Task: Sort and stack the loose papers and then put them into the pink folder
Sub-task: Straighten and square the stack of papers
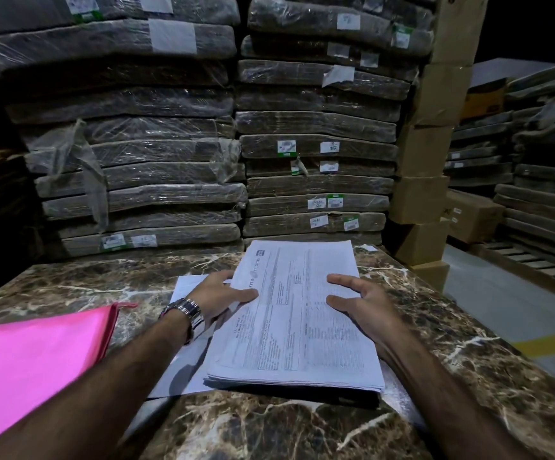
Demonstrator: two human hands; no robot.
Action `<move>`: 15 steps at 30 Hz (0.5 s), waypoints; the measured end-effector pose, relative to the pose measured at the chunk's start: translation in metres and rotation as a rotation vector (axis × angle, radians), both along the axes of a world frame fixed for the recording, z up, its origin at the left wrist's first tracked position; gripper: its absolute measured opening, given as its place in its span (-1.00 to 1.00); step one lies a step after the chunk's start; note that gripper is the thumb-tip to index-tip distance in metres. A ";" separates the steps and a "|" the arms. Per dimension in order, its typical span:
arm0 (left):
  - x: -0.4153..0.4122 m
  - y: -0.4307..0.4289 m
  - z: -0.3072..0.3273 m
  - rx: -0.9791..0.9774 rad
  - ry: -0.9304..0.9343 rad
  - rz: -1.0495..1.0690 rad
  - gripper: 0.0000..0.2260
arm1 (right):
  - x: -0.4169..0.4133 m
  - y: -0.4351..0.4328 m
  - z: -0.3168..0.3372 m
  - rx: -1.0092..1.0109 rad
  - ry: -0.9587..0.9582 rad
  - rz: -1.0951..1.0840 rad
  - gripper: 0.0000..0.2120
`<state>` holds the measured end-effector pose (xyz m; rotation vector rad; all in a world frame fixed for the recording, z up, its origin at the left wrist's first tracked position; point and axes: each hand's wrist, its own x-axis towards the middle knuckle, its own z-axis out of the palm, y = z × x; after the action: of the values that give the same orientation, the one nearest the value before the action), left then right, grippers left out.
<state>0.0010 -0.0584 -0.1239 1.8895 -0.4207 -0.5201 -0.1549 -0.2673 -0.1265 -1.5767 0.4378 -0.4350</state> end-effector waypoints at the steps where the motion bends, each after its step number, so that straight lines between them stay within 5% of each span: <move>1: -0.001 0.006 0.002 0.006 -0.025 0.004 -0.58 | 0.005 0.004 0.001 -0.002 0.007 0.016 -0.70; 10: 0.011 0.067 0.001 0.007 -0.163 0.265 -0.40 | 0.067 0.045 0.004 -0.112 0.054 0.142 -0.56; 15: 0.009 0.073 -0.015 0.370 -0.321 0.361 -0.72 | 0.089 0.065 -0.028 -0.484 0.223 0.007 -0.61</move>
<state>0.0104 0.0146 -0.1384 2.3548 -0.1862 -0.0498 -0.0661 -0.2028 -0.1547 -2.1084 0.5223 -0.3771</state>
